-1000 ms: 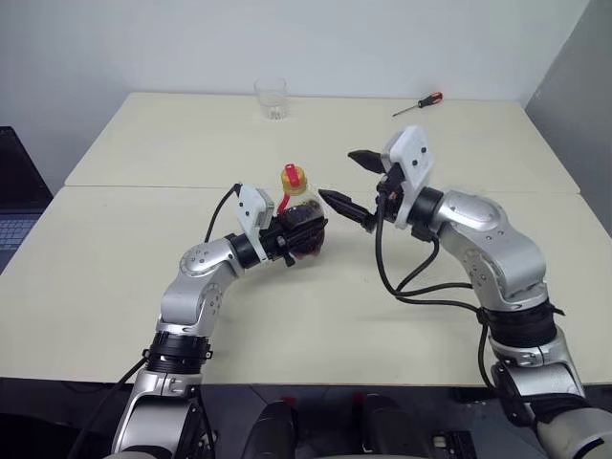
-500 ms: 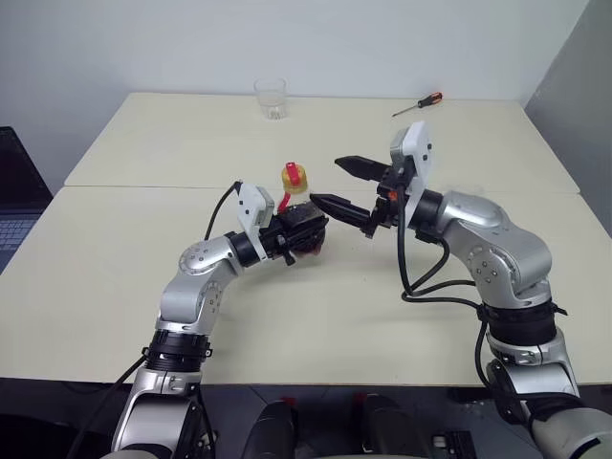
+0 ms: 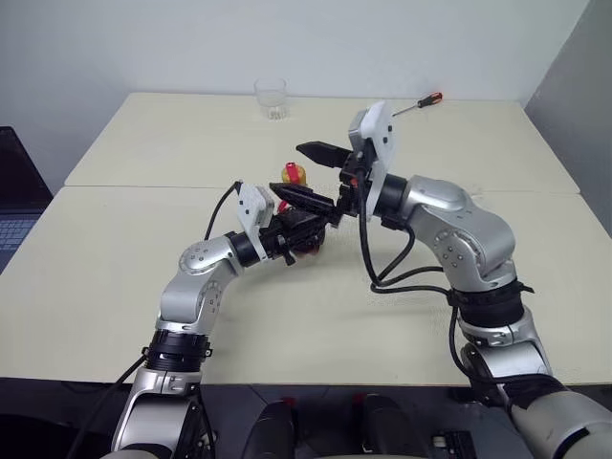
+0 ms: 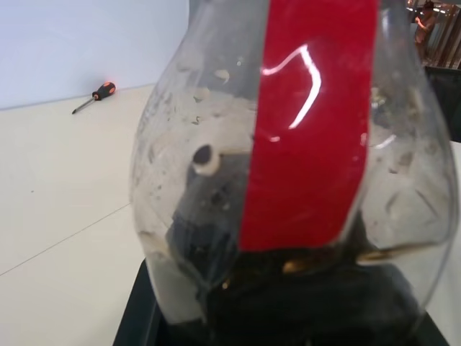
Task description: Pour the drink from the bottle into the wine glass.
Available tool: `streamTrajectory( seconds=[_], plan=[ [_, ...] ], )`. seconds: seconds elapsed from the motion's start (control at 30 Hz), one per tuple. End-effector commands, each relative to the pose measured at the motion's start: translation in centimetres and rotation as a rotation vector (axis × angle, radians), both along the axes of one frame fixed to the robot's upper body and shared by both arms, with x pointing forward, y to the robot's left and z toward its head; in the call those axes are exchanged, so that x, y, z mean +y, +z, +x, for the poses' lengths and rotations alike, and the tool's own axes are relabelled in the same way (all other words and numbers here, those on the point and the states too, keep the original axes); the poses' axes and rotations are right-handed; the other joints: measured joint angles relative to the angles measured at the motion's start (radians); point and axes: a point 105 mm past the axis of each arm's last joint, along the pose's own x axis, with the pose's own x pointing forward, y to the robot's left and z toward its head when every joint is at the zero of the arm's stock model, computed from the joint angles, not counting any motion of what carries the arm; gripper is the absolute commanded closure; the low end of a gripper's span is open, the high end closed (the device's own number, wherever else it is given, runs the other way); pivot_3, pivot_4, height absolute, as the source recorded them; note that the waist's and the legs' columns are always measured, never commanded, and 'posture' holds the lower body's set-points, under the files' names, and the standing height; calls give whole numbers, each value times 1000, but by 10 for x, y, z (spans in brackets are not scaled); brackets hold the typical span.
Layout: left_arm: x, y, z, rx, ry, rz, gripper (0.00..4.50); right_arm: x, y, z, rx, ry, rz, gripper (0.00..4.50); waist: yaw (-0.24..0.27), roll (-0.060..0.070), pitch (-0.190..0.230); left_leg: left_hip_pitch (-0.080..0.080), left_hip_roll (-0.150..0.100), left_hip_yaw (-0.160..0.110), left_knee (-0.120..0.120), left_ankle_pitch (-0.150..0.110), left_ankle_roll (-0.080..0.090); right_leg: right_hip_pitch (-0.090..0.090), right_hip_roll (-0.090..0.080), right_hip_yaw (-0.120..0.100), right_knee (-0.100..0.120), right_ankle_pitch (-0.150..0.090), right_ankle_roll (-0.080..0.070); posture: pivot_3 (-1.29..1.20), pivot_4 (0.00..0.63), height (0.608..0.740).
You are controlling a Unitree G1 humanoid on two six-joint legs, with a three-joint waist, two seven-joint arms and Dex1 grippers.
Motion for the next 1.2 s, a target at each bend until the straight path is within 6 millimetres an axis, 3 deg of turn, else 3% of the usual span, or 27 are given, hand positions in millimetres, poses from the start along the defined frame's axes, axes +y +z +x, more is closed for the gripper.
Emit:
streamTrajectory(
  seconds=[0.03, 0.27, 0.3, 0.4, 0.63, 0.87, 1.2],
  plan=[
    [-2, 19, -8, -82, -22, -11, 2840, 4, 13, -6, -62, 29, 11, 18, 0, 0, 0, 0, 0, 0, 0, 0, 0, 0, 0, 0, 0, 0, 0, 0, 150, 740],
    [-3, 19, -8, -86, -26, -8, 2840, 4, 11, -4, -61, 25, 6, 18, 0, 0, 0, 0, 0, 0, 0, 0, 0, 0, 0, 0, 0, 0, 0, 0, 150, 740],
    [-3, 19, -9, -87, -28, -7, 2840, 4, 12, -4, -61, 24, 8, 188, 0, 0, 0, 0, 0, 0, 0, 0, 0, 0, 0, 0, 0, 0, 0, 0, 150, 740],
    [-4, 18, -10, -87, -32, -4, 2840, 5, 12, -3, -62, 21, 8, 860, 0, 0, 0, 0, 0, 0, 0, 0, 0, 0, 0, 0, 0, 0, 0, 0, 150, 740],
    [-5, 19, -11, -90, -39, -2, 2840, 5, 13, -4, -63, 20, 14, 3202, 0, 0, 0, 0, 0, 0, 0, 0, 0, 0, 0, 0, 0, 0, 0, 0, 150, 740],
    [-3, 16, -12, -78, -37, 2, 2840, 3, 19, -6, -65, 23, 40, 3248, 0, 0, 0, 0, 0, 0, 0, 0, 0, 0, 0, 0, 0, 0, 0, 0, 150, 740],
    [-4, 2, -34, -27, -71, 10, 2840, 0, 41, -22, -54, 73, 98, 3248, 0, 0, 0, 0, 0, 0, 0, 0, 0, 0, 0, 0, 0, 0, 0, 0, 150, 740]
  ],
)
